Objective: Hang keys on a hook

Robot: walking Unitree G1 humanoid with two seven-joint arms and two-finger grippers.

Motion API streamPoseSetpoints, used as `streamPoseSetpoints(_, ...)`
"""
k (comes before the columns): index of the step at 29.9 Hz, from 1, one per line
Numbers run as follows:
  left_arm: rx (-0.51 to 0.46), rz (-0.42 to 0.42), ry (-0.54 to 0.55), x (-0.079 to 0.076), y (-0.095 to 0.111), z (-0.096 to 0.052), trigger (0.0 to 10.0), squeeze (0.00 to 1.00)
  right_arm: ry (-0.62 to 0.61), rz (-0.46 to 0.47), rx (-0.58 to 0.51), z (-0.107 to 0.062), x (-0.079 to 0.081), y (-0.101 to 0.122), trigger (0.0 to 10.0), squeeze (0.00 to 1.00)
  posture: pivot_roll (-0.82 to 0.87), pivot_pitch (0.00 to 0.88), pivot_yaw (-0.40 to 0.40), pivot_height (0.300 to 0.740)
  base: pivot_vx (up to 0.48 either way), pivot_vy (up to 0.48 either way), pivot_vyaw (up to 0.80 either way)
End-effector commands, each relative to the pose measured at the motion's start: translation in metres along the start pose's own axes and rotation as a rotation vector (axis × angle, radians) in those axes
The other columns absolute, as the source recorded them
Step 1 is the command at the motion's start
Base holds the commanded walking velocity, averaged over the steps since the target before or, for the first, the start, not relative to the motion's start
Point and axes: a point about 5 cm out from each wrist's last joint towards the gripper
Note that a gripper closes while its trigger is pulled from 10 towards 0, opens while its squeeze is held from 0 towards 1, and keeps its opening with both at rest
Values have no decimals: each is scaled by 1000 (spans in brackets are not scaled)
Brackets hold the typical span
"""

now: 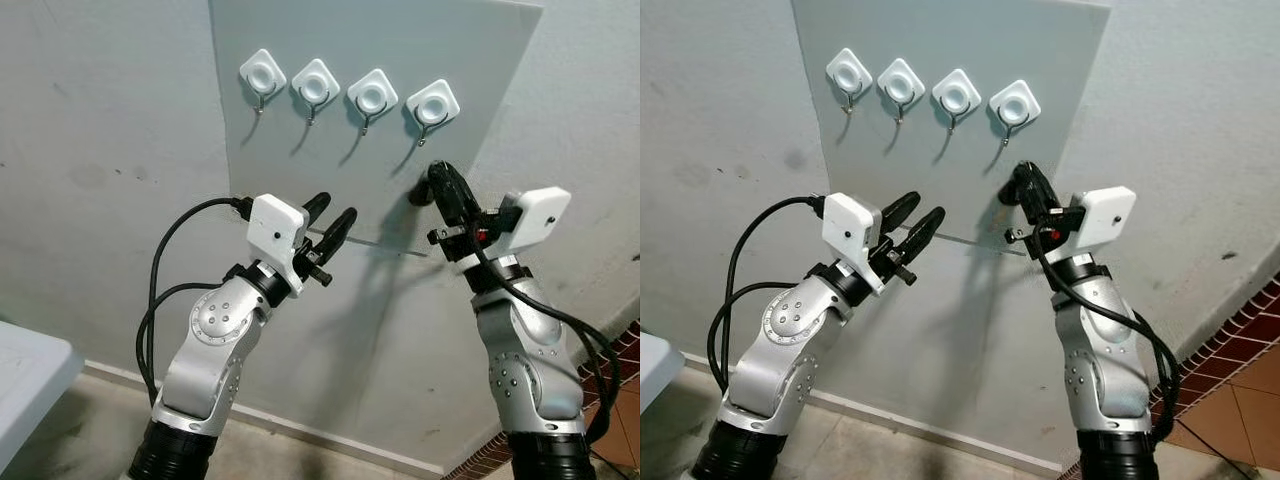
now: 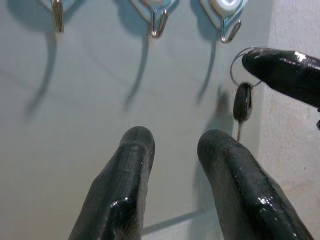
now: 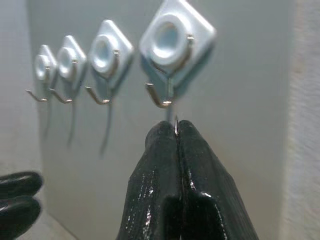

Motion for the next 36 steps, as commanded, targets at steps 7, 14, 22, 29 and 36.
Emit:
streamPoseSetpoints(7,-64,14,-13,1,18,4,10000,0,88,25,-39,10,12,15,10000,0,123,0,-68,740,0,0,0)
streamPoseSetpoints(14,-77,7,-17,-1,21,3,10000,0,103,43,-63,13,16,22,10000,0,122,0,-66,740,0,0,0)
streamPoseSetpoints(22,-81,8,-18,-2,23,4,10000,0,101,61,-88,16,17,29,10000,0,120,0,-65,740,0,0,0)
streamPoseSetpoints(29,-80,2,-10,-2,24,3,10000,0,47,180,-112,18,11,33,10000,0,125,0,-68,740,0,0,0)
streamPoseSetpoints(36,-82,-1,-5,-2,24,2,10000,0,-24,412,-142,15,5,29,10000,0,126,0,-71,740,0,0,0)
Point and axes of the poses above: a point about 5 cm out from each wrist's last joint towards the gripper, its own z axis pointing out of the wrist towards the gripper, its own y axis along the axis of the wrist's last joint, x = y × z, and after that the axes turned 6 degrees about z, right-handed
